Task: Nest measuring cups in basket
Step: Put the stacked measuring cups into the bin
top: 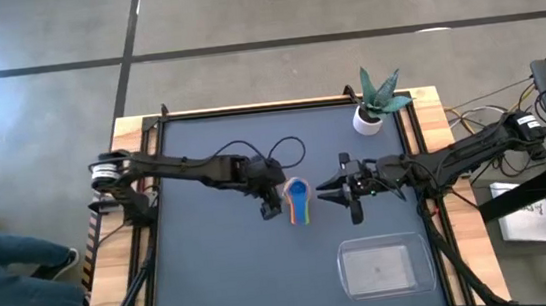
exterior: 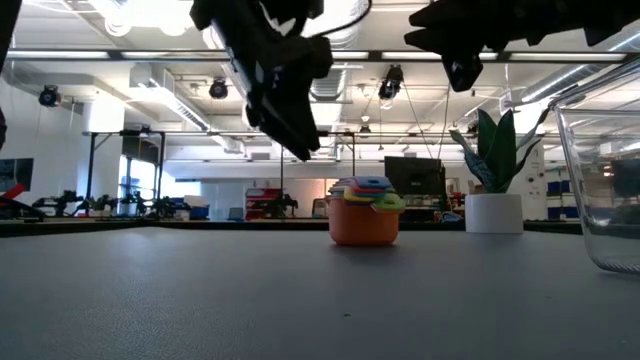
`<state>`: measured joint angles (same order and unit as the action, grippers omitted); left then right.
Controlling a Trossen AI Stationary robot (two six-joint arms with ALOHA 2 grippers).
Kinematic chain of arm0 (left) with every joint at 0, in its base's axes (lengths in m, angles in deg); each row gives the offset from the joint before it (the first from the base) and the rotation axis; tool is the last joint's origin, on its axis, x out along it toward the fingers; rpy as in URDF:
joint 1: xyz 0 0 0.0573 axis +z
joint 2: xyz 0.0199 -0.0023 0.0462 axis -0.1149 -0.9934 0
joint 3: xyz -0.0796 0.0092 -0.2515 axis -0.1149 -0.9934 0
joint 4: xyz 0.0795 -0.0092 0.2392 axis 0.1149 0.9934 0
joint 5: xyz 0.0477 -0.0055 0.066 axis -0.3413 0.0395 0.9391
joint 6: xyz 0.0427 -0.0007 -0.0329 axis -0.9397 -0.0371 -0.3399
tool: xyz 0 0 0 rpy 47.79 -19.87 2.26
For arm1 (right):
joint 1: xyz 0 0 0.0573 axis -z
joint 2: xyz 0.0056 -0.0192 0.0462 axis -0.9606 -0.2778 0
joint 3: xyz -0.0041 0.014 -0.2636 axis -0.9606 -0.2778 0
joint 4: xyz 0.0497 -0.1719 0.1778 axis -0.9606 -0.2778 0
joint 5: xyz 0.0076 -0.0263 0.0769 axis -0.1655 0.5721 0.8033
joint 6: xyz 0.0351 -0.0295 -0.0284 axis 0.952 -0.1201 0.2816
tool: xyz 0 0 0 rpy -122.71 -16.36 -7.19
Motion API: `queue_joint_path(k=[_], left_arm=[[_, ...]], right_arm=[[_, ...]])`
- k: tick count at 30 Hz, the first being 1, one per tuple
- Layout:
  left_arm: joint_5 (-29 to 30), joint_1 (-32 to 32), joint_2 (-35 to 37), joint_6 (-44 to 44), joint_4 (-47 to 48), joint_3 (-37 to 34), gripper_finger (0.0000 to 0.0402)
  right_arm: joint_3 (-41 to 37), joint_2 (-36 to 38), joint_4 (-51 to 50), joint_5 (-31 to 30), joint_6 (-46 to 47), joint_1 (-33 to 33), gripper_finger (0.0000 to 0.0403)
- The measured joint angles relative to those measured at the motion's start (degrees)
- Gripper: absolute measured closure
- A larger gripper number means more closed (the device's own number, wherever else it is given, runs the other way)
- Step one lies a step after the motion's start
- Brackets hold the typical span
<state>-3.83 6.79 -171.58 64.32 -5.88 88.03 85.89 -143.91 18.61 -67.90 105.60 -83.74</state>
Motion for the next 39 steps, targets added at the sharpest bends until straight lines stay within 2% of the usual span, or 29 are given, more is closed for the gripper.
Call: queue_joint_path(k=[5, 11, 19, 25, 32, 39], left_arm=[[5.4, -0.4, 3.5, -4.2, -1.8, -2.4, 0.0146], [6.0, 0.6, 3.6, -13.5, -7.0, -3.6, 0.0146], [-2.3, 4.4, 0.9, -20.4, -12.8, -1.9, 0.0146], [-2.5, 5.4, -4.3, -25.6, -12.6, 1.3, 0.0146], [-4.1, 5.4, -12.2, -27.4, -11.9, 7.7, 0.0146], [-4.2, 6.2, -20.3, -27.4, -2.2, 17.4, 0.0146]], right_arm=[[2.3, 0.0, -3.8, -1.1, -0.1, 0.0, 0.0303], [4.5, -0.1, -4.3, -3.0, -0.1, 0.0, 0.0303], [6.8, -0.1, -4.4, -3.0, -3.2, 0.0, 0.0303], [7.1, -0.1, -4.7, -2.9, -3.9, 0.0, 0.0303], [7.1, -0.1, -6.3, -2.9, -4.1, 0.0, 0.0303], [7.1, -0.1, -8.3, -2.9, -3.6, 0.0, 0.0303]])
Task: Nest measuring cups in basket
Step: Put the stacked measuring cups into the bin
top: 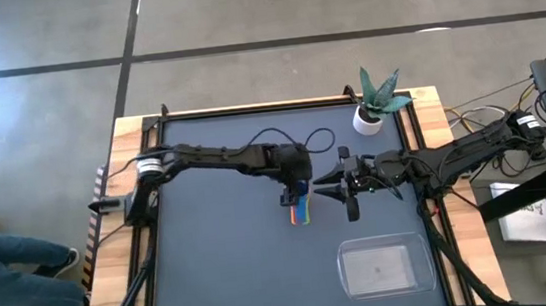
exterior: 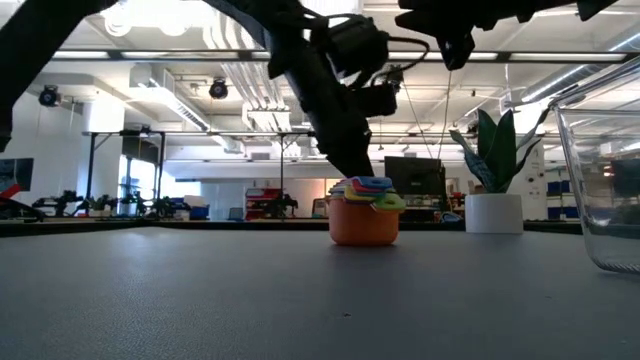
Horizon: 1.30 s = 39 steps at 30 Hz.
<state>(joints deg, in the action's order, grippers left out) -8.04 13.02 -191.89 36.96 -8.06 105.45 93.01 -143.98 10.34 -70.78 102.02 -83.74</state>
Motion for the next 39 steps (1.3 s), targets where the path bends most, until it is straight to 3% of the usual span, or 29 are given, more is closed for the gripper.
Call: queue_joint_path(k=[6, 16, 20, 27, 30, 34, 39], left_arm=[[0.8, 0.1, -4.1, 8.2, 9.4, 6.7, 0.0146], [8.8, -0.9, -3.5, 25.5, 10.8, 5.2, 0.0176], [9.8, -0.8, -3.5, 28.4, 13.7, 4.9, 0.0218], [13.6, -1.0, -2.9, 37.5, 18.0, 4.9, 0.0328], [16.1, -1.2, -2.5, 41.5, 18.9, 4.8, 0.0351], [16.4, -1.4, -1.5, 40.6, 18.4, 4.6, 0.0333], [16.4, -2.1, 0.4, 38.2, 19.5, 4.3, 0.0262]], right_arm=[[0.0, 0.0, -1.0, 0.0, 0.1, 0.0, 0.0303], [0.0, 0.1, -1.0, 0.2, 0.6, 0.0, 0.0303], [0.0, 0.1, -1.0, 0.2, 0.6, 0.0, 0.0303], [0.0, 0.1, -0.7, 0.0, 0.5, 0.0, 0.0303], [0.0, 0.1, -0.6, 0.0, 0.5, 0.0, 0.0303], [0.0, 0.1, -0.6, 0.0, 0.4, 0.0, 0.0303], [0.0, 0.1, -0.7, 0.0, 0.0, 0.0, 0.0303]])
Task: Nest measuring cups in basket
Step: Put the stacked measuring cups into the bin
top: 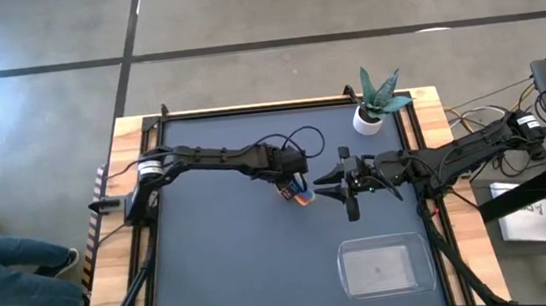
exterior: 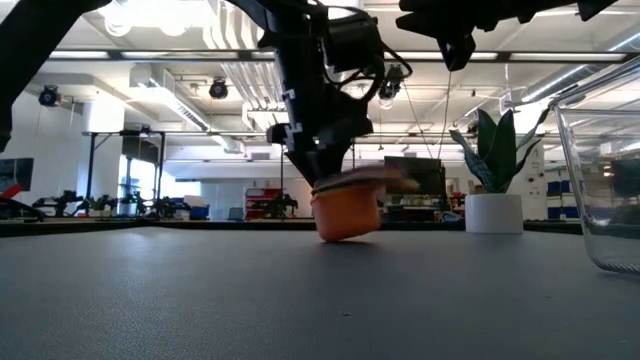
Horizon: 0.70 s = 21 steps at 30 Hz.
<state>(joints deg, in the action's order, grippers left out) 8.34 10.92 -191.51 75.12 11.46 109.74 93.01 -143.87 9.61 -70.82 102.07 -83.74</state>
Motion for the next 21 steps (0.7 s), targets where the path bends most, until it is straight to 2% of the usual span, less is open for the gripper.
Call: queue_joint_path(k=[6, 10, 12, 17, 21], left_arm=[[-0.8, -1.7, 3.1, -2.4, 0.2, 0.1, 0.0187], [-0.4, -2.9, 5.8, -4.7, 0.6, 0.0, 0.0162], [1.3, -3.6, 8.5, -5.8, 1.1, 0.0, 0.0159], [6.6, -5.8, 19.5, -7.2, 0.0, -4.7, 0.0157], [8.8, -7.9, 33.0, -7.3, -9.8, -16.1, 0.0157]], right_arm=[[0.0, 0.0, 0.1, 0.0, -0.5, 0.0, 0.0303], [0.2, 0.0, -0.3, 0.4, -0.6, 0.0, 0.0303], [1.0, -0.3, -0.8, 2.8, -1.2, 0.0, 0.0302], [4.3, -2.7, -6.5, 4.5, -1.3, 0.0, 0.0284], [10.3, -7.0, -18.7, 4.2, -2.8, 0.1, 0.0261]])
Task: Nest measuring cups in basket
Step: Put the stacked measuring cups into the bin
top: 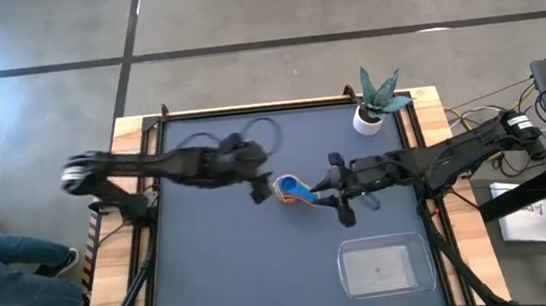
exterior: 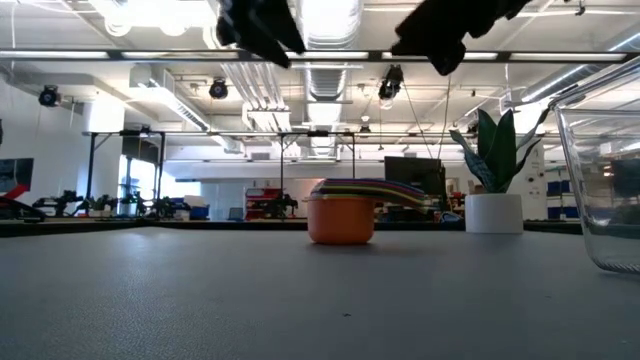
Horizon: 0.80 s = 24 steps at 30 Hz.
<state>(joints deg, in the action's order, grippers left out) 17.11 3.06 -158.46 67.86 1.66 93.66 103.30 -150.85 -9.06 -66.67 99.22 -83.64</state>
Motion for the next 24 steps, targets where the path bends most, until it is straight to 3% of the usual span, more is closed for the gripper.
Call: queue_joint_path(k=[6, 11, 17, 24], left_arm=[[-3.5, -3.6, 17.7, -3.9, -30.2, -25.7, 0.0157], [-4.5, -6.3, 26.4, -2.8, -45.3, -39.8, 0.0157], [-4.8, -8.7, 30.2, -1.5, -54.2, -48.8, 0.0157], [-5.2, -9.0, 30.7, -1.5, -55.3, -51.0, 0.0157]], right_arm=[[14.2, -10.4, -23.0, -7.8, 1.1, 0.2, 0.0222], [23.2, -20.2, -33.0, -10.2, 3.2, 1.6, 0.0173], [31.1, -30.4, -41.5, -8.2, 7.1, 5.2, 0.0097], [33.1, -34.7, -43.7, -8.2, 7.0, 7.6, 0.0031]])
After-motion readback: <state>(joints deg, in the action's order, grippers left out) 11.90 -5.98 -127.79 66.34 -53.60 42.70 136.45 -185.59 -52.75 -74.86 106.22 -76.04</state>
